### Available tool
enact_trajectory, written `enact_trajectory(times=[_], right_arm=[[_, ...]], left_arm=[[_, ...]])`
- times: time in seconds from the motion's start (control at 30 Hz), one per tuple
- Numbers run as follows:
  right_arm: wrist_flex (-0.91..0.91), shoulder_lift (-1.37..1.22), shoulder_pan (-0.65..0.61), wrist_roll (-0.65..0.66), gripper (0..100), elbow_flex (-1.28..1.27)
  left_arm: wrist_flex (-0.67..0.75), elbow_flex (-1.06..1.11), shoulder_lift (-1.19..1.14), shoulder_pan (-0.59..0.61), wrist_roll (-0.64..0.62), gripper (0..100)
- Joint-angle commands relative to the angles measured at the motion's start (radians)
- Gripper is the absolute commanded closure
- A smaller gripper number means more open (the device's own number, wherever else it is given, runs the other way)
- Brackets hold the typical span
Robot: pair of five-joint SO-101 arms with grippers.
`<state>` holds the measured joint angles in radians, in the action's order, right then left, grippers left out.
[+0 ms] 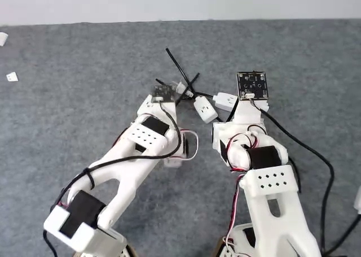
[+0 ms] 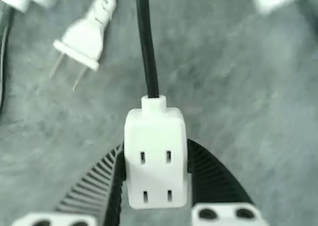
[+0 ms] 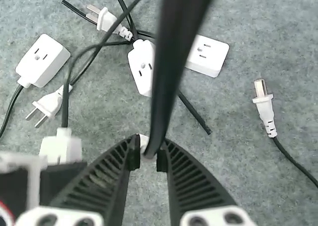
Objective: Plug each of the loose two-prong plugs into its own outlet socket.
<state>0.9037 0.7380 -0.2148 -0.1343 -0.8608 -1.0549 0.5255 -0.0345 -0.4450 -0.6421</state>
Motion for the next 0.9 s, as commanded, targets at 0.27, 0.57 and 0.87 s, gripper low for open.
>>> enact_trajectory(times=[0.27,0.57,0.87], right_arm=[[-0.012,0.027,-0.004,0.012,99.0,0.028],[-0.012,0.027,-0.005,0.012,99.0,0.028],[-0.012,0.027,-0.007,0.012,99.0,0.028]], left_arm=[[0.137,-0.113,-0.204,-0.018,0.015,98],[0.074,-0.147,-0.21,-0.015,0.1,93],[0.072,-0.059,-0.08,-0.011,0.098,68]])
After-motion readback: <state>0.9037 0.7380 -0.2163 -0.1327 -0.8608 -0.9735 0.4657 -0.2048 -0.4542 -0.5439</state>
